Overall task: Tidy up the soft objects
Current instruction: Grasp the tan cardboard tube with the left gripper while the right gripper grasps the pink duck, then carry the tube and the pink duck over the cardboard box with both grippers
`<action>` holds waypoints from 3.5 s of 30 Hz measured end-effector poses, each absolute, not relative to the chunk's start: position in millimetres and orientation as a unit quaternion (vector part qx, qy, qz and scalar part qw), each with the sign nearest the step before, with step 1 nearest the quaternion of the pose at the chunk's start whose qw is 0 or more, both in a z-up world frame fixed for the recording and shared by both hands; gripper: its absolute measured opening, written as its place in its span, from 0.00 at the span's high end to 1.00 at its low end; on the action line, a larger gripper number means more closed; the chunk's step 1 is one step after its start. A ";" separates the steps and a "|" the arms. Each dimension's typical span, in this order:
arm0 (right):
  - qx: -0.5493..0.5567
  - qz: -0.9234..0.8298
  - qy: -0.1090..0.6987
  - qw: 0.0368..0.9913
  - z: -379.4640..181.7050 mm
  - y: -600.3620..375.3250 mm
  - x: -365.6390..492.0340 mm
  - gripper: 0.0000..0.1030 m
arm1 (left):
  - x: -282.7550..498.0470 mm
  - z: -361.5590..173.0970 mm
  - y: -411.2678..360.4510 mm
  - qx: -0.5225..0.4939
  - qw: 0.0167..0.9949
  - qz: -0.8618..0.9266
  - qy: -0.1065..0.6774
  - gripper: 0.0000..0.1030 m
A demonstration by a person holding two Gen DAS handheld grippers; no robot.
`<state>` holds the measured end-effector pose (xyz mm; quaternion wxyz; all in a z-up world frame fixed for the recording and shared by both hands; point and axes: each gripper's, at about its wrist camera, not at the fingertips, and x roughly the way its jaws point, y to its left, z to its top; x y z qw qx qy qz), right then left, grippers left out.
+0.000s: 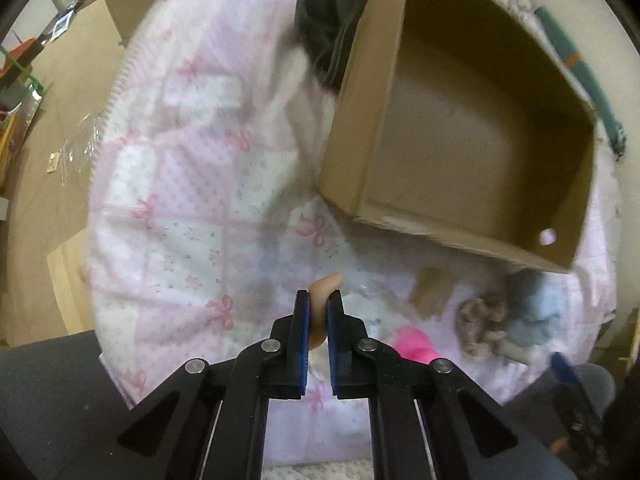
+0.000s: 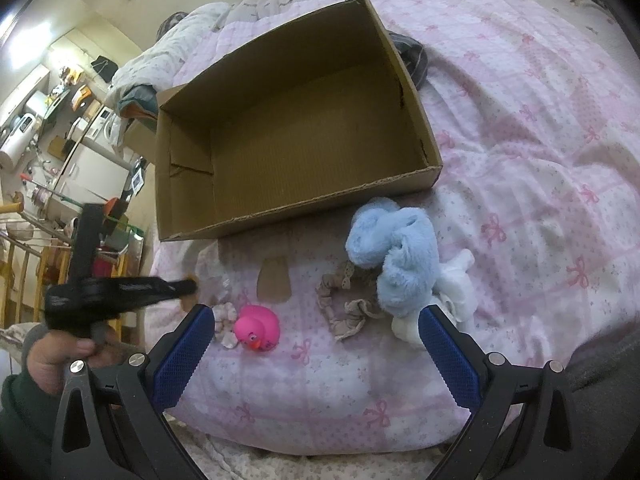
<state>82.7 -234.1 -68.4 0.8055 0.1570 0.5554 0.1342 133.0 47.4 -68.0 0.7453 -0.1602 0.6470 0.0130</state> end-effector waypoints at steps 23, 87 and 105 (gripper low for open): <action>0.176 0.141 0.674 0.704 -146.0 -132.5 103.7 0.23 | 103.1 -73.0 54.0 -0.180 0.766 -0.005 0.617 0.93; 0.098 0.169 0.515 0.834 -64.4 -216.0 183.7 0.71 | 205.7 -63.3 4.4 -0.124 0.837 -0.035 0.533 0.92; 0.074 0.151 0.560 0.812 -86.1 -211.9 194.6 0.71 | 208.9 -67.5 -11.2 -0.085 0.847 -0.036 0.524 0.90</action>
